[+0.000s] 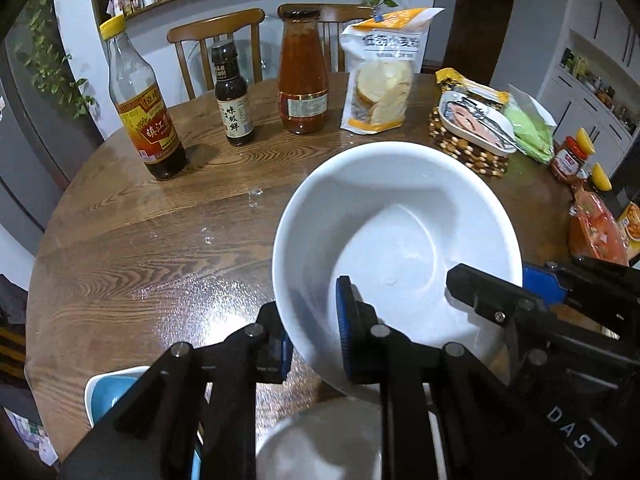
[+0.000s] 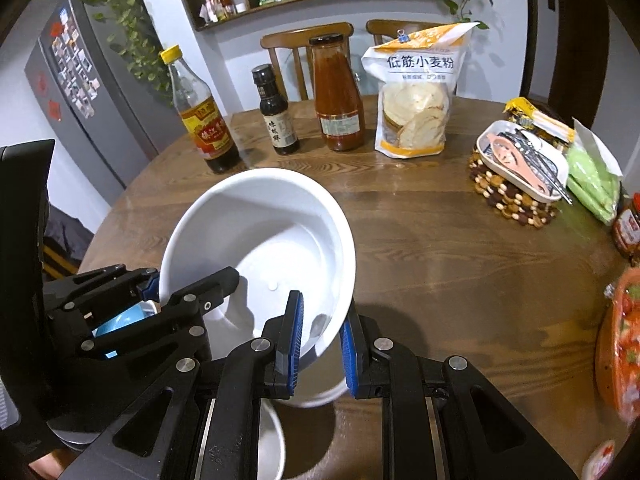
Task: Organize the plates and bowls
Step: 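Lift the smaller white bowl with the left tool over the large bowl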
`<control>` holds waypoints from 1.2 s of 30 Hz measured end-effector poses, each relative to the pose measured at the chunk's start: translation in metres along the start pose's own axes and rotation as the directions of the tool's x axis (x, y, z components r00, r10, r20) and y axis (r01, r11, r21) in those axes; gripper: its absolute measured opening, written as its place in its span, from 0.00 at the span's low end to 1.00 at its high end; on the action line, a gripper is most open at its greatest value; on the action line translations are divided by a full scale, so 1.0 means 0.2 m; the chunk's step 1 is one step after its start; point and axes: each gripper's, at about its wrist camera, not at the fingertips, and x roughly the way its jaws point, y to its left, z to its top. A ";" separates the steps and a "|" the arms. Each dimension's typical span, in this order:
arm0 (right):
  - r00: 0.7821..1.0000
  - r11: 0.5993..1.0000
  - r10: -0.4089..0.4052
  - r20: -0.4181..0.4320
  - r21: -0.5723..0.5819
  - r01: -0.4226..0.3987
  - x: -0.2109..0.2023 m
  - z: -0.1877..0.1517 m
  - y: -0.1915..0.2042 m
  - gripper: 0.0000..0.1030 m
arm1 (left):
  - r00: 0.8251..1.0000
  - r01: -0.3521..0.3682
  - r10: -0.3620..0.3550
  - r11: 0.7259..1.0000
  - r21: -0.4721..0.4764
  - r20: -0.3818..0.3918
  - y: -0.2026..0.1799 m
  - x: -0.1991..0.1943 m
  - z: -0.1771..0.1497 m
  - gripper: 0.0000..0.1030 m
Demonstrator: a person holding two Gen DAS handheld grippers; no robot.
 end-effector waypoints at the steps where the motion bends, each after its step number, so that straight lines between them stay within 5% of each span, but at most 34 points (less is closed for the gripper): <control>1: 1.000 1.000 -0.003 0.001 -0.001 0.003 -0.01 -0.01 0.00 0.20 | 1.000 0.000 0.000 1.000 0.003 0.004 -0.01 -0.01 -0.01 0.17; 36: 0.999 0.997 0.023 -0.022 -0.076 -0.025 -0.21 -0.28 0.23 0.20 | 0.999 -0.024 0.025 1.000 -0.017 0.021 0.03 -0.30 -0.35 0.18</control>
